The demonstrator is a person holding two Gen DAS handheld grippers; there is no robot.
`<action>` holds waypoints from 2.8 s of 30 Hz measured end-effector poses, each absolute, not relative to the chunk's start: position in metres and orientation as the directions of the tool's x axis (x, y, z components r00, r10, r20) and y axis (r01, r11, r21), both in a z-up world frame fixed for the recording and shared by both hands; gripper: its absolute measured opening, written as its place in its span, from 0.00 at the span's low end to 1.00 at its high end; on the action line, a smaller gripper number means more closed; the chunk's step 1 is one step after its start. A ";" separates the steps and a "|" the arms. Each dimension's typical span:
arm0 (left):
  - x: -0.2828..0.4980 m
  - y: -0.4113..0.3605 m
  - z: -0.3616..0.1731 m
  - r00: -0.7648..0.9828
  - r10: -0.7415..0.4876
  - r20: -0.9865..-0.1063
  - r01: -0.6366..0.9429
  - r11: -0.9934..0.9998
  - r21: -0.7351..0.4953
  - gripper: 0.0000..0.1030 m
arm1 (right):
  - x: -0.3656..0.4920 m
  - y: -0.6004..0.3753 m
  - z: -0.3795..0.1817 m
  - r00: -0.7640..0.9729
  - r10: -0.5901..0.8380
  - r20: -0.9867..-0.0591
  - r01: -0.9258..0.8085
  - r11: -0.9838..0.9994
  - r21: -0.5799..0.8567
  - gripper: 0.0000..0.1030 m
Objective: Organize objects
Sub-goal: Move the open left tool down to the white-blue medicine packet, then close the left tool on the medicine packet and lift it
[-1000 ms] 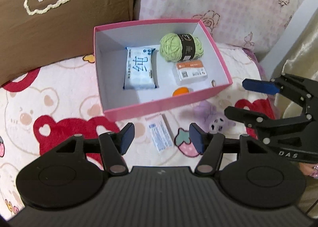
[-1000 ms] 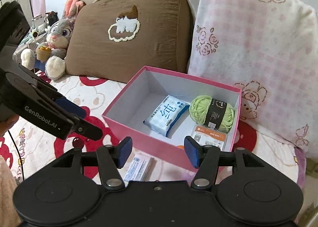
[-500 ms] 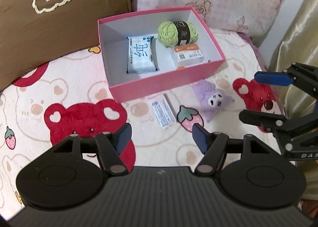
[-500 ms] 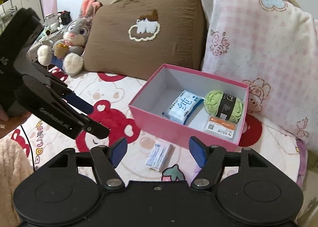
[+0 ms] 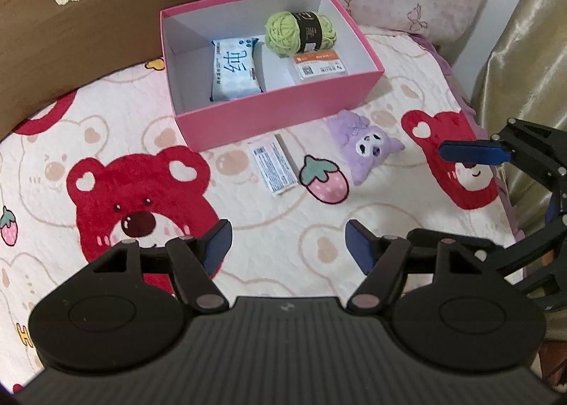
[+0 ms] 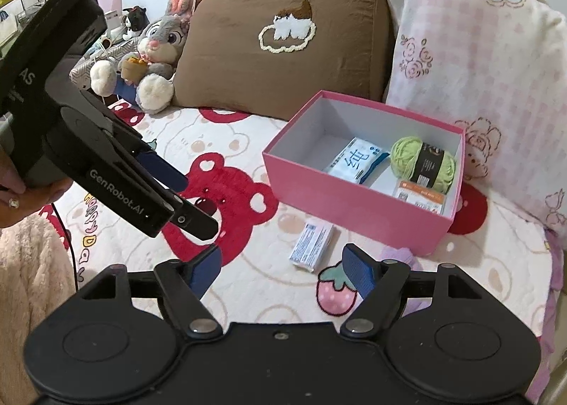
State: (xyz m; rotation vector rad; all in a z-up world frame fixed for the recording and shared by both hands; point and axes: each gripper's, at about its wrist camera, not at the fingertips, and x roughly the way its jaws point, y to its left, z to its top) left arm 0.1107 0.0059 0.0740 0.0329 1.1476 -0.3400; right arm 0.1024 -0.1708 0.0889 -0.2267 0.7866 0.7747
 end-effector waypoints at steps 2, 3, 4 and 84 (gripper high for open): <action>0.111 0.006 0.069 0.363 -0.253 -0.897 0.274 0.949 -0.156 0.72 | 0.100 -0.170 0.083 0.453 0.537 -0.712 -0.706 0.704 0.082 0.80; 0.112 0.006 0.066 0.362 -0.254 -0.897 0.269 0.950 -0.160 0.72 | 0.099 -0.170 0.079 0.455 0.535 -0.712 -0.708 0.702 0.075 0.80; 0.113 0.007 0.063 0.361 -0.255 -0.897 0.265 0.950 -0.164 0.72 | 0.098 -0.169 0.076 0.456 0.534 -0.712 -0.711 0.700 0.071 0.80; 0.178 0.023 -0.137 0.551 -0.453 -0.701 0.078 0.865 -0.496 0.32 | 0.171 -0.097 -0.117 0.577 0.440 -0.689 -0.620 0.785 -0.018 0.49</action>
